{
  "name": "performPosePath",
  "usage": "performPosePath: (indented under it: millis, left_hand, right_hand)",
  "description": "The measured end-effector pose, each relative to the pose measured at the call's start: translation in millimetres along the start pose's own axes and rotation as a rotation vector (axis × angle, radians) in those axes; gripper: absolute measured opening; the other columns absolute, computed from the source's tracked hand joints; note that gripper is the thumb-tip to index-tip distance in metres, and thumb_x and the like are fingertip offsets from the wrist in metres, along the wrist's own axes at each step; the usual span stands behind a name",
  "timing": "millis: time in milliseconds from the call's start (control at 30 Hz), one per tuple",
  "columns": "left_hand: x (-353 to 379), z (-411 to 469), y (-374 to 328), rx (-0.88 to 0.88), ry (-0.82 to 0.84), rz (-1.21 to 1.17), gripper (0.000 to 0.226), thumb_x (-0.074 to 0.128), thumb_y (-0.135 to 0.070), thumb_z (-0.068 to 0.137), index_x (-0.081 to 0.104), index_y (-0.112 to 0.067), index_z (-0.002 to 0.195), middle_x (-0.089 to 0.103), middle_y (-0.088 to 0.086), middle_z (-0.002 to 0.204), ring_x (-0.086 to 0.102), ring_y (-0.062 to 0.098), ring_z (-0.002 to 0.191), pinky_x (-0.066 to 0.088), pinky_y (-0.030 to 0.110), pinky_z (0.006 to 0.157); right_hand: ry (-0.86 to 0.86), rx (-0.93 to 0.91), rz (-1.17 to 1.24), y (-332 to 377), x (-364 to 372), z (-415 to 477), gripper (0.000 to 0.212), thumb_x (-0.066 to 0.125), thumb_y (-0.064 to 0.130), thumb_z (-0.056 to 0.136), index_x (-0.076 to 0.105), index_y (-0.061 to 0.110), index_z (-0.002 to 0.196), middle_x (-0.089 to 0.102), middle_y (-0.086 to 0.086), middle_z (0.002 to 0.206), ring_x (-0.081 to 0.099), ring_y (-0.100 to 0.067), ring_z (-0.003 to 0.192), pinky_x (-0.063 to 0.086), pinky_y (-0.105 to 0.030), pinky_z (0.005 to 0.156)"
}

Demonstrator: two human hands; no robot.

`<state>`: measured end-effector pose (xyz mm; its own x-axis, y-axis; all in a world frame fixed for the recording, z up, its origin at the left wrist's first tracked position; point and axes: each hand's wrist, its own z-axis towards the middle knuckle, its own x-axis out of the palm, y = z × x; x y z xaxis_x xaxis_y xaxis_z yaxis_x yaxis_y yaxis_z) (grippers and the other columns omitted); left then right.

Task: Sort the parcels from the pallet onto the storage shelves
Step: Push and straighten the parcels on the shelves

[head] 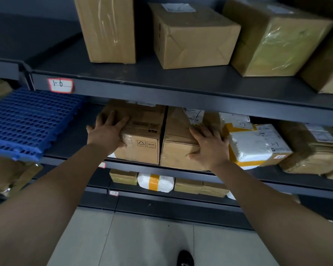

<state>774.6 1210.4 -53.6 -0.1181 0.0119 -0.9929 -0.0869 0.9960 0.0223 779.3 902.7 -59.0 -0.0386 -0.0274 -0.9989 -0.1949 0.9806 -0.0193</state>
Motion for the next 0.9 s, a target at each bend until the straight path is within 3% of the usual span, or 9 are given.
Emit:
performPosePath:
  millis: [300,633,767,900]
  left_hand:
    - [2,6,6,0.021,-0.029,0.013,0.1,0.07,-0.052,0.079,0.0,-0.048,0.15,0.002,0.001,0.162,0.003,0.04,0.144,0.026,0.063,0.106]
    - [5,6,5,0.032,-0.075,0.033,0.1,0.071,-0.052,0.078,0.002,-0.046,0.15,0.005,0.004,0.161,0.006,0.041,0.143,0.03,0.061,0.106]
    - [3,5,3,0.027,-0.069,0.023,0.101,0.071,-0.051,0.078,0.001,-0.045,0.151,0.003,0.004,0.162,0.005,0.041,0.143,0.028,0.062,0.107]
    - [2,5,1,0.018,-0.052,0.031,0.103,0.07,-0.051,0.079,-0.003,-0.044,0.151,0.0,0.004,0.162,0.001,0.041,0.145,0.017,0.068,0.111]
  right_hand:
    - [0.003,0.022,0.013,5,3,13,0.093,0.062,0.06,0.083,0.004,0.044,0.153,0.001,0.008,0.164,-0.002,-0.027,0.15,0.015,-0.061,0.115]
    - [-0.026,0.031,0.016,5,6,8,0.094,0.063,0.06,0.082,0.004,0.044,0.153,0.003,0.008,0.164,0.0,-0.025,0.15,0.015,-0.058,0.116]
    - [-0.007,0.029,0.025,6,4,9,0.094,0.064,0.06,0.082,0.005,0.044,0.153,0.002,0.008,0.164,-0.001,-0.025,0.151,0.013,-0.059,0.116]
    - [0.003,0.01,0.003,7,2,10,0.094,0.062,0.058,0.085,0.001,0.04,0.154,-0.002,0.004,0.164,-0.005,-0.023,0.151,0.001,-0.06,0.117]
